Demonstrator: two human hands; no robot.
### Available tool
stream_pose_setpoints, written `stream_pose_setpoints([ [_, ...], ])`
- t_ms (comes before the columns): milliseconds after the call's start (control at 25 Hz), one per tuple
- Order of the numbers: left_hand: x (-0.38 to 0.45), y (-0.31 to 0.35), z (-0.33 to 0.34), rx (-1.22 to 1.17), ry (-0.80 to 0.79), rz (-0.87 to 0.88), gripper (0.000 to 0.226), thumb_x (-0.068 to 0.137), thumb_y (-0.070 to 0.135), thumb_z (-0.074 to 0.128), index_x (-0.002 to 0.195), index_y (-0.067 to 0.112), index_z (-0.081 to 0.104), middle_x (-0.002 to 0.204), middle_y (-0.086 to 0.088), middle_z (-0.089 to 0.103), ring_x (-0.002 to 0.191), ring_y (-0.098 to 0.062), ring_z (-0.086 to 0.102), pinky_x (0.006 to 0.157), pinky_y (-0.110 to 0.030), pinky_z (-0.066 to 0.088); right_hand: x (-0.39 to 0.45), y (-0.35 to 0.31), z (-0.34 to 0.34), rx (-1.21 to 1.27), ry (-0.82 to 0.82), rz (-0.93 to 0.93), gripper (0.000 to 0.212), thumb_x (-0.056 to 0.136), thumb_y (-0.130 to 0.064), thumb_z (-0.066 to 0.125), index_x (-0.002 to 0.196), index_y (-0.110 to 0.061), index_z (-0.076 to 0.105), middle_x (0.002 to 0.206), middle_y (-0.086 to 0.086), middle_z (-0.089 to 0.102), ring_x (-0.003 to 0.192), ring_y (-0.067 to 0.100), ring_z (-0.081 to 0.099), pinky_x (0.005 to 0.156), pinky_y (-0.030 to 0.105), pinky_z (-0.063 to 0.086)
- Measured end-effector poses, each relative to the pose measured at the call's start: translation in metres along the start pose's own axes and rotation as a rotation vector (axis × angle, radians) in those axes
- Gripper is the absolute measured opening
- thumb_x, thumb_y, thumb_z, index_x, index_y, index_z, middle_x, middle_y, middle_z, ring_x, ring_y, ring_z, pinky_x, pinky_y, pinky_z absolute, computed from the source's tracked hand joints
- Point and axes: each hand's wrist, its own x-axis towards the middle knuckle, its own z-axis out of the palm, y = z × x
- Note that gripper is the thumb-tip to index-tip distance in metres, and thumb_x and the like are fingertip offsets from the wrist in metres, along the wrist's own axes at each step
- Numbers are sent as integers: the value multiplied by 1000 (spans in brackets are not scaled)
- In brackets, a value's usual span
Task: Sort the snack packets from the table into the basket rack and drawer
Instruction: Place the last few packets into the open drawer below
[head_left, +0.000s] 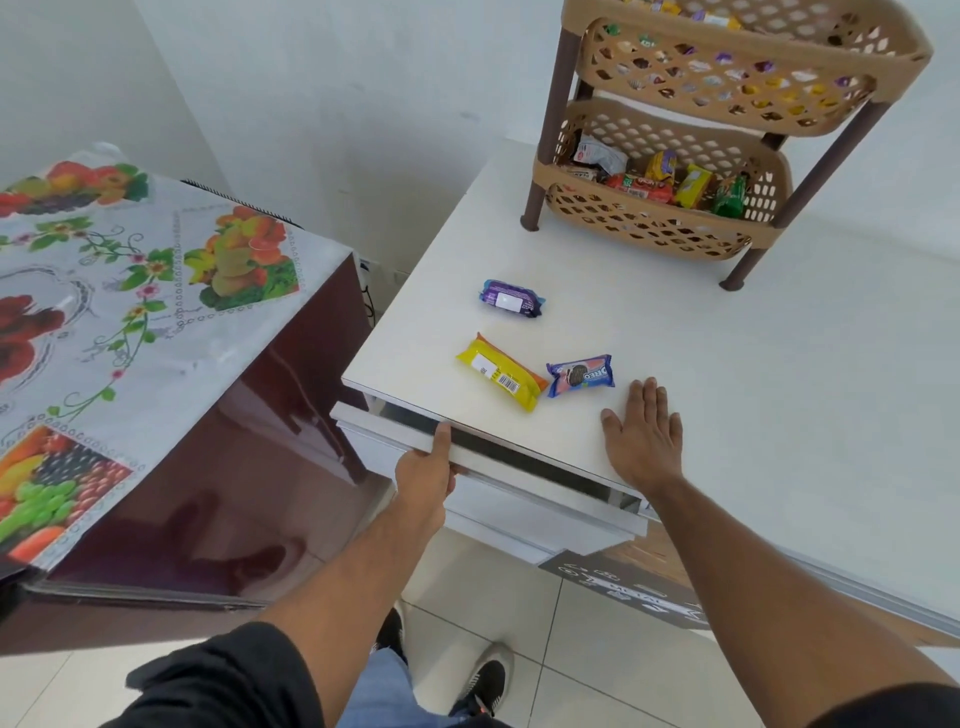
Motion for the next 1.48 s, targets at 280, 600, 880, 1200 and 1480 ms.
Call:
stream_pose_setpoints([
  [280,-50,-36,-83,-48,-34,-233,27,102,26,62,101,-1,61,86,-16,67,68,-22,64,51,-27,58,0,0,8,-8,81,-11,69,104,-44,30,161,-10,9,169,8,1,156,21,-3,125,44,2],
  [600,-68,-37,-149,176,-285,-446,31,105,20,56,109,-10,62,89,-23,70,82,-33,72,65,-38,64,-1,2,13,5,148,-28,67,105,-44,29,159,-7,16,169,10,9,156,24,4,124,47,7],
  [880,-72,61,-116,960,-453,52,51,103,49,50,91,3,70,67,-6,68,55,-18,65,52,-25,48,0,-13,1,190,233,-23,70,96,-26,56,155,-9,23,160,17,27,149,34,23,121,53,19],
  [1200,8,183,71,1279,-159,1292,20,100,25,55,114,10,58,115,-8,56,95,-29,61,79,-38,46,16,-54,-29,-177,279,-437,77,79,-12,74,148,-15,40,158,8,37,148,26,30,120,54,21],
  [1480,68,197,132,1638,-87,1420,45,93,12,58,136,9,48,143,-10,47,133,-29,44,99,-43,43,19,-57,-24,-245,199,-391,67,88,-14,67,149,-18,40,156,2,41,149,23,30,121,55,16],
])
